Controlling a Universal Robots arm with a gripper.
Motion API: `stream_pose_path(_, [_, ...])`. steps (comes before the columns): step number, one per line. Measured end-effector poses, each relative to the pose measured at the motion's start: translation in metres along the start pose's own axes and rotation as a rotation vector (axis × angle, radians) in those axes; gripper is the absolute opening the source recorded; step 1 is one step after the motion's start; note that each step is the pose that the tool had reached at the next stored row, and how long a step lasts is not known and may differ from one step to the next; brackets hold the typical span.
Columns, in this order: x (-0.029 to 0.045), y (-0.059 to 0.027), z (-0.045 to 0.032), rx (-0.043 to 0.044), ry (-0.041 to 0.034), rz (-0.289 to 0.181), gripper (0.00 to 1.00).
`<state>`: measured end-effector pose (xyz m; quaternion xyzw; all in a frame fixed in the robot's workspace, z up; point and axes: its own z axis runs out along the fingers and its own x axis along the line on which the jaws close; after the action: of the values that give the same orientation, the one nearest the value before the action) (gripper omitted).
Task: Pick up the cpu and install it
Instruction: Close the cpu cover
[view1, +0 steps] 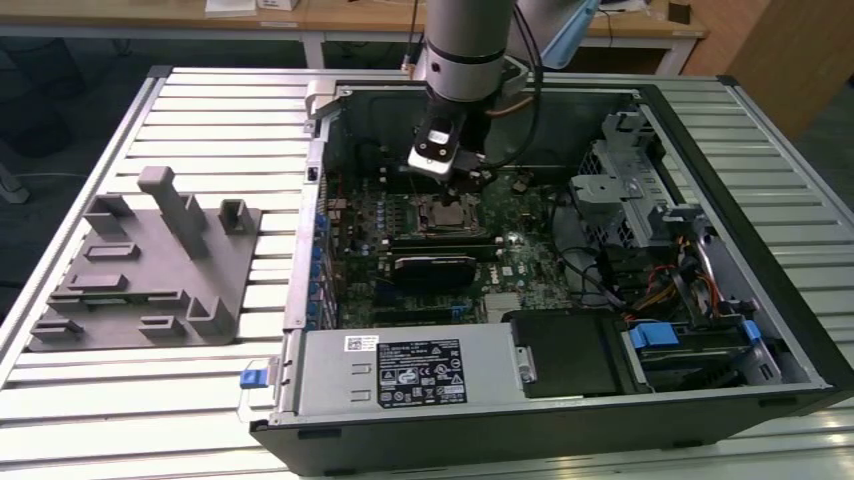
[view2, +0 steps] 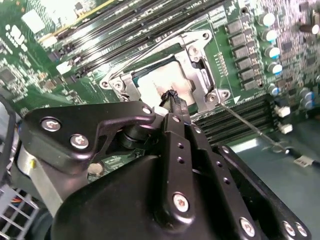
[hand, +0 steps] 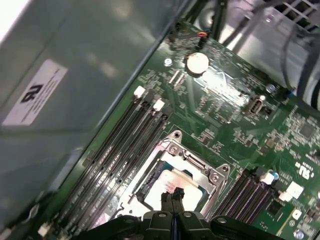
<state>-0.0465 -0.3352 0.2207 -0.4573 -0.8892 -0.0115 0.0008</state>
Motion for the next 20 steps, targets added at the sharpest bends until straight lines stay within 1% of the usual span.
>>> stream_pose_path(6, [0.0, 0.0, 0.0001, 0.0032, -0.0005, -0.108, 0.11])
stream_pose_path(20, [0.0, 0.0, 0.0007, 0.007, 0.0029, -0.363, 0.11])
